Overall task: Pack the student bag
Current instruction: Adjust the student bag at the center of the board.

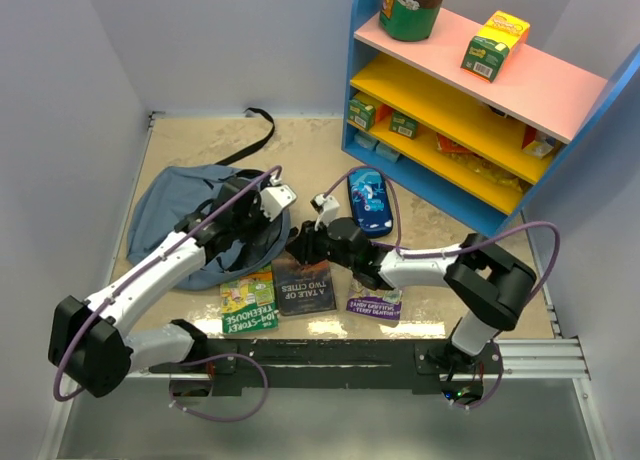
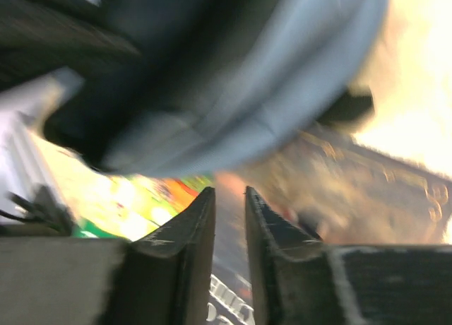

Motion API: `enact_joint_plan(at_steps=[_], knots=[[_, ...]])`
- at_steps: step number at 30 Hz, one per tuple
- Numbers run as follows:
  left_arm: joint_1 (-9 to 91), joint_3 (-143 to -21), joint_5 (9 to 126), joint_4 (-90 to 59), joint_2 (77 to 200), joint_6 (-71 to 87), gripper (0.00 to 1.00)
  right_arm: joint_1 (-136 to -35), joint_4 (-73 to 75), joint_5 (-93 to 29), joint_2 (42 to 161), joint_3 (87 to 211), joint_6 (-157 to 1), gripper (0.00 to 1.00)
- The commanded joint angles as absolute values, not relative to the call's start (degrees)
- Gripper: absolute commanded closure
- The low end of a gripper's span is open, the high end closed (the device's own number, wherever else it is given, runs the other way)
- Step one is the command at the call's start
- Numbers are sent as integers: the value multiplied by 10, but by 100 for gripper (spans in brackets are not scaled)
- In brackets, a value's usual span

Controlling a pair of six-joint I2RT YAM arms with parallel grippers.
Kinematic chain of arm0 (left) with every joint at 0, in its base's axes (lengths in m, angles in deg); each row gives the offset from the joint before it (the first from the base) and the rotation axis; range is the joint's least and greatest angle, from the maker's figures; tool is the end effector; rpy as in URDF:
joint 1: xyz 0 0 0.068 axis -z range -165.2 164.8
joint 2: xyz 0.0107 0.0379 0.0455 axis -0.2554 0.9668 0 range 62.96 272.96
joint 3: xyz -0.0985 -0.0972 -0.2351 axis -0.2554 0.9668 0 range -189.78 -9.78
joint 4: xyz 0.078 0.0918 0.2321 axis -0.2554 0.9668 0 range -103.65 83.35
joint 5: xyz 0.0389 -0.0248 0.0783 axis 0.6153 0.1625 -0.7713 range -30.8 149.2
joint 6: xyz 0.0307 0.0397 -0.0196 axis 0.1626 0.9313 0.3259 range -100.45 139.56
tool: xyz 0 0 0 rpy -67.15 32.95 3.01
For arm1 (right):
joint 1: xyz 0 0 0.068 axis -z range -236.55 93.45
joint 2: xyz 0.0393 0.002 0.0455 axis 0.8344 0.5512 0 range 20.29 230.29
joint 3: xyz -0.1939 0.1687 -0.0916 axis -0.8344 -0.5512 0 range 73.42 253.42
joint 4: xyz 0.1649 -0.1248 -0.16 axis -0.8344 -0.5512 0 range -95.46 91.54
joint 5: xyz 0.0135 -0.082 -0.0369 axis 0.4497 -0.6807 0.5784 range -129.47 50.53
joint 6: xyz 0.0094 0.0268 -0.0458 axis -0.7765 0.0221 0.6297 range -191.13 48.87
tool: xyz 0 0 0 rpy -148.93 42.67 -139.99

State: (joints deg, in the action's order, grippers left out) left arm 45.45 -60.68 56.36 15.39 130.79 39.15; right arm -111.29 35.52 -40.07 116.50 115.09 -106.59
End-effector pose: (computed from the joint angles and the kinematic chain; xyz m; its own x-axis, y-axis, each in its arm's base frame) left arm 0.2146 -0.1252 0.2653 -0.4219 0.6394 -0.6428 0.6593 0.7030 0.2666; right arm 0.1978 0.2791 0.1728 -0.6355 0.1060 -0.7648 -0.5429 0.6429 0.5403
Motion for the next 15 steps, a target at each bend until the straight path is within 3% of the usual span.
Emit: enact_joint_plan(at_steps=[1,3,6,11,15], knots=[[451,-619,541,147,1273,378,100,-1113,349,-430,1117,1196,-1072,69],[435,-633,530,146,1251,376,100,-1114,340,-439,1113,1207,-1071,60],[413,-651,549,153,1221,384,100,-1113,319,-442,1134,1235,-1060,54],[405,-666,581,200,1194,410,100,-1114,246,-503,1220,1322,-1036,55],[391,-660,556,203,1177,421,100,-1113,197,-551,1230,1326,-1030,65]])
